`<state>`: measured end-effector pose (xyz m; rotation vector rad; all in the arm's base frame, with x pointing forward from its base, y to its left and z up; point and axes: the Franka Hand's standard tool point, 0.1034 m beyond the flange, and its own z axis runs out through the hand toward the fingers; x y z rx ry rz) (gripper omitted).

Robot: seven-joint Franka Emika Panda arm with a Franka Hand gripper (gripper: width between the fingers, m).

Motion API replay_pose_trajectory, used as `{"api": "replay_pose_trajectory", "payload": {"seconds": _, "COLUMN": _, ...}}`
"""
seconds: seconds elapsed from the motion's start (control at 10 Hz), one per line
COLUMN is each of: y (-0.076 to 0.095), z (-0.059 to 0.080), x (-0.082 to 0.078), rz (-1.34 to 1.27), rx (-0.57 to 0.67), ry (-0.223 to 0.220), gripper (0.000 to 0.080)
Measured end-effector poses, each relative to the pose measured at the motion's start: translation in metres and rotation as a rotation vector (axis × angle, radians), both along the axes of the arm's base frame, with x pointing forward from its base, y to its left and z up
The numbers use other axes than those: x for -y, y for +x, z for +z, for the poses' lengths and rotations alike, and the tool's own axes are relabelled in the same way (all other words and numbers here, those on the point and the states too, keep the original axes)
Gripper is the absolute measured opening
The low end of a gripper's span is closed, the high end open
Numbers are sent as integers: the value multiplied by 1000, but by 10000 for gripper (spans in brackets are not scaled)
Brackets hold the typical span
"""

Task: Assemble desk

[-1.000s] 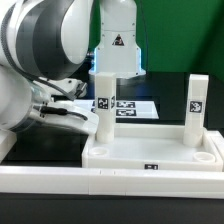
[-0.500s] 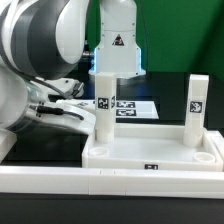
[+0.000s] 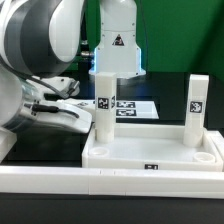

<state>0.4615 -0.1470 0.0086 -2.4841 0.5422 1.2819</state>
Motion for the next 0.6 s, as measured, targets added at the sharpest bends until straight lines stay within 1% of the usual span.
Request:
{"api": "replay_pose_trajectory", "payload": {"seconds": 0.1, "y": -1, "z": 7, "x": 0, "rz": 2, "rx": 9, "ry": 10, "gripper": 285}}
{"api": "replay_pose_trajectory", "payload": {"seconds": 0.2, "y": -3, "z": 14, "x": -1, "rz": -1, "rx": 13, "ry": 17, "gripper": 285}}
{"api": "replay_pose_trajectory", "payload": {"seconds": 0.3, "y": -6, "z": 26, "x": -3, "rz": 8, "rx": 33, "ry": 45, "gripper": 469}}
{"api": "replay_pose_trajectory", "payload": {"seconds": 0.4, "y": -12, "z": 42, "x": -8, "rz": 7, "rx": 46, "ry": 64, "gripper": 588}}
{"api": "replay_pose_trajectory", "payload": {"seconds": 0.5, "y": -16, "z": 53, "x": -12, "rz": 4, "rx": 50, "ry": 71, "gripper": 588}}
{"api": "replay_pose_trajectory", "payload": {"seconds": 0.6, "y": -12, "z": 66, "x": -16, "rz": 2, "rx": 62, "ry": 67, "gripper": 637}}
